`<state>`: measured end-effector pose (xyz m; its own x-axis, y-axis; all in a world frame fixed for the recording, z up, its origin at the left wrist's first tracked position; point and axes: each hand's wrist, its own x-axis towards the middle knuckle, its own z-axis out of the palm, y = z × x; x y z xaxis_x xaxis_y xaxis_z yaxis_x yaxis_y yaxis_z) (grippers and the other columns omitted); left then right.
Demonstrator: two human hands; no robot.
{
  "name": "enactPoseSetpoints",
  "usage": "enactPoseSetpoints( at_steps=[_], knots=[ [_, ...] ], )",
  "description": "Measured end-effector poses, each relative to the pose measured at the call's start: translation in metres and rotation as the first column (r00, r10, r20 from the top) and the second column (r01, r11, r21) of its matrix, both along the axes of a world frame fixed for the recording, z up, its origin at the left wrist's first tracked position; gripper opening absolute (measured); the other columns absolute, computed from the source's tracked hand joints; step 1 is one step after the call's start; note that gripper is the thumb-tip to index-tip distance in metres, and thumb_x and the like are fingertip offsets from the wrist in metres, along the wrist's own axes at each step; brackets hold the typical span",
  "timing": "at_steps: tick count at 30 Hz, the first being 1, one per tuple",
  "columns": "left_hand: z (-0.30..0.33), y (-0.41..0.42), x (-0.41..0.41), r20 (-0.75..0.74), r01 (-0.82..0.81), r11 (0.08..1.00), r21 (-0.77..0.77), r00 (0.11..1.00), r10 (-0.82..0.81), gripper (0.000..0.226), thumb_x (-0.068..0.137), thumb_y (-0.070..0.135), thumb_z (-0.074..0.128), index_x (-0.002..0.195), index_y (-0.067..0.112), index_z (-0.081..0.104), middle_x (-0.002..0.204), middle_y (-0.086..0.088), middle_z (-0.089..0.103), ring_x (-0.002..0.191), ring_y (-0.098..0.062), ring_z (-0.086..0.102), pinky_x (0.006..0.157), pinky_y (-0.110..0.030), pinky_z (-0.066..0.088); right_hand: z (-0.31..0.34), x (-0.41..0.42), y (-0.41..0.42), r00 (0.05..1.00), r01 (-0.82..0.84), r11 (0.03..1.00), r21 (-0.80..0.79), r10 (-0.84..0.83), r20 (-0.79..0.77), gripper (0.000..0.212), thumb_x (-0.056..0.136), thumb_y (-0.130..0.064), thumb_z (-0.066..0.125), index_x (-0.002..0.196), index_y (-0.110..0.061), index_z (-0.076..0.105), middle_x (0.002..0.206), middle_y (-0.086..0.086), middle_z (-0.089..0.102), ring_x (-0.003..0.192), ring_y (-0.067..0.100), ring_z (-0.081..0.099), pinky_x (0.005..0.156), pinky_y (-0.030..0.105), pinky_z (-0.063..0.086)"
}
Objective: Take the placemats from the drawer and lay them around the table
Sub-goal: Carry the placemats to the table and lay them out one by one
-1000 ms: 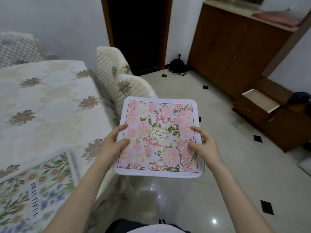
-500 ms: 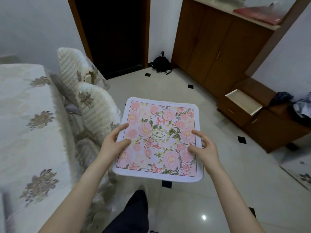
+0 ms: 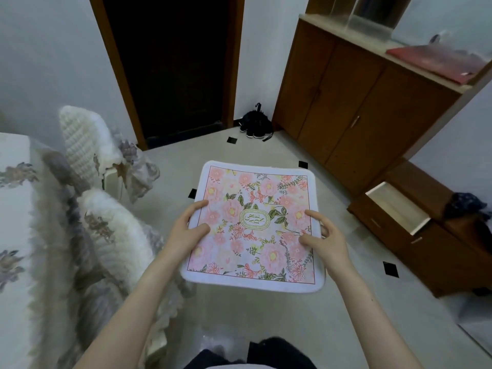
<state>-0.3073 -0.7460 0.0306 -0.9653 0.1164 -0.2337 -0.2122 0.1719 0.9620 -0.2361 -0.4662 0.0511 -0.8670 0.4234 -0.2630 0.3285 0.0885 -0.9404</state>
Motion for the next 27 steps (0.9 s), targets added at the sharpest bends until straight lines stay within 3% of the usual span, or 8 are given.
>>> enactPoseSetpoints(
  at_steps=[13, 19, 23, 27],
  knots=[
    [-0.008, 0.031, -0.209, 0.061, -0.308, 0.951, -0.01, 0.949, 0.308, 0.057, 0.085, -0.002, 0.054, 0.131, 0.032, 0.052, 0.112, 0.005, 0.062, 0.074, -0.018, 0.072, 0.06, -0.031, 0.059, -0.025, -0.302, 0.041, 0.952, -0.305, 0.948, -0.089, 0.306, -0.001, 0.055, 0.078, 0.013, 0.064, 0.119, -0.023, 0.064, 0.096, 0.007, 0.073, 0.079, 0.027, 0.073, 0.066, 0.047, 0.061],
    [0.003, 0.029, -0.29, 0.029, -0.503, 0.864, -0.005, 0.864, 0.503, 0.057, 0.086, 0.0, 0.056, 0.131, 0.035, 0.053, 0.115, 0.0, 0.065, 0.078, -0.017, 0.072, 0.063, -0.03, 0.059, -0.017, -0.444, 0.036, 0.864, -0.502, 0.862, -0.075, 0.503, 0.0, 0.057, 0.076, 0.013, 0.065, 0.116, -0.027, 0.065, 0.093, 0.017, 0.073, 0.083, 0.045, 0.067, 0.069, 0.06, 0.055],
    [-0.001, 0.02, -0.328, 0.059, -0.629, 0.777, 0.01, 0.776, 0.628, 0.057, 0.087, -0.001, 0.056, 0.132, 0.033, 0.052, 0.114, 0.004, 0.064, 0.078, -0.01, 0.071, 0.056, -0.018, 0.055, -0.02, -0.519, 0.009, 0.794, -0.604, 0.793, -0.074, 0.608, 0.03, 0.057, 0.076, 0.014, 0.064, 0.12, -0.023, 0.064, 0.093, 0.016, 0.073, 0.074, 0.034, 0.068, 0.07, 0.056, 0.057],
    [-0.011, -0.011, -0.368, 0.077, -0.71, 0.704, -0.009, 0.702, 0.708, 0.058, 0.086, -0.001, 0.057, 0.133, 0.034, 0.052, 0.115, 0.007, 0.063, 0.079, -0.009, 0.071, 0.057, -0.018, 0.054, -0.031, -0.587, -0.037, 0.721, -0.688, 0.721, -0.08, 0.692, 0.039, 0.059, 0.075, 0.015, 0.065, 0.12, -0.022, 0.064, 0.094, 0.018, 0.072, 0.072, 0.027, 0.065, 0.07, 0.053, 0.057]
  ],
)
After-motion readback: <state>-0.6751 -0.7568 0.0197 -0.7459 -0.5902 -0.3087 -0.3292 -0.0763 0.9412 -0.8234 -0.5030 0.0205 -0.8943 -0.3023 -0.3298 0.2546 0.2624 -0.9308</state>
